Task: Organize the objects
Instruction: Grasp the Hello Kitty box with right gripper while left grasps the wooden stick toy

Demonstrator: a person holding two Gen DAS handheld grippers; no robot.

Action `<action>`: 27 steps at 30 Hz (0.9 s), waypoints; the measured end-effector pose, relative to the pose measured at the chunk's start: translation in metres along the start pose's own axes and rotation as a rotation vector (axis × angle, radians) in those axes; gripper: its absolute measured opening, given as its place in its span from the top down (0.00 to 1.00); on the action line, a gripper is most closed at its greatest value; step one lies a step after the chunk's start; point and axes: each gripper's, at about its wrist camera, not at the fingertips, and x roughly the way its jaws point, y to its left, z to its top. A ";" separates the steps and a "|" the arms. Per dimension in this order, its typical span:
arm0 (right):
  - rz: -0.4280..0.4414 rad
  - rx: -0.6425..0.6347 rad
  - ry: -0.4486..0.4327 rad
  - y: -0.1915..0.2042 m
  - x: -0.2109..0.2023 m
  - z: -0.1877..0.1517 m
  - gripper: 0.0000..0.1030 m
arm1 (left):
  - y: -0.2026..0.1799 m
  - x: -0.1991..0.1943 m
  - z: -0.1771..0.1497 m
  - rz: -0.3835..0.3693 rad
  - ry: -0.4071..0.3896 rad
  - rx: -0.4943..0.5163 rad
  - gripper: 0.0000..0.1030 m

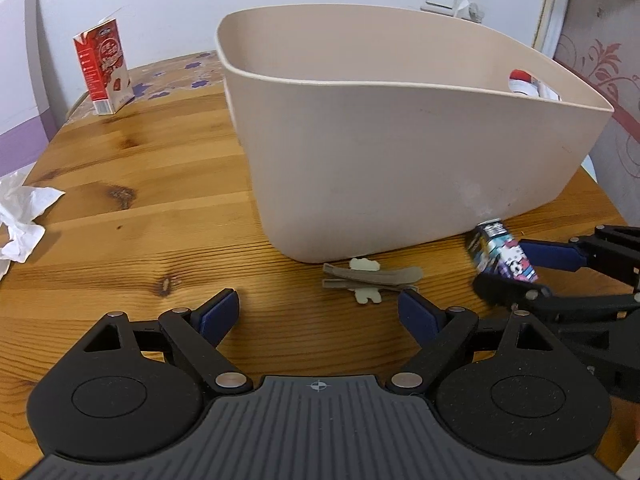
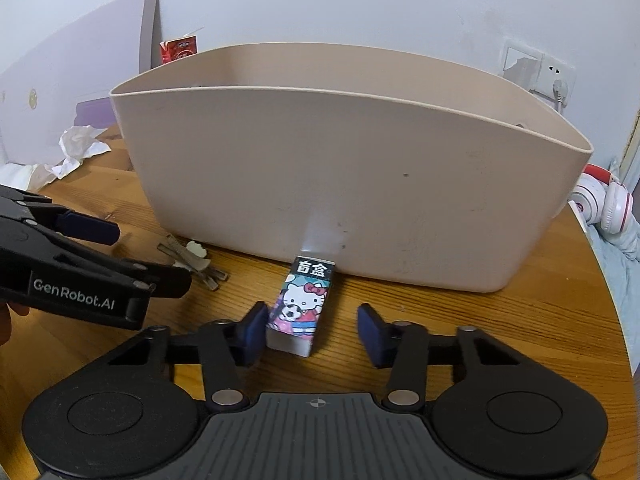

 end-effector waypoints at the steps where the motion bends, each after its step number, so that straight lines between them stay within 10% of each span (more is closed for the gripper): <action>1: 0.000 0.000 0.000 -0.002 0.000 0.000 0.57 | -0.001 0.001 0.000 -0.001 0.001 0.003 0.14; 20: 0.020 -0.002 -0.011 -0.017 -0.003 -0.004 0.68 | -0.013 0.017 0.011 0.048 -0.016 -0.032 0.18; 27: 0.022 -0.003 0.002 -0.017 -0.005 -0.003 0.79 | -0.018 0.010 0.012 0.045 -0.032 -0.006 0.58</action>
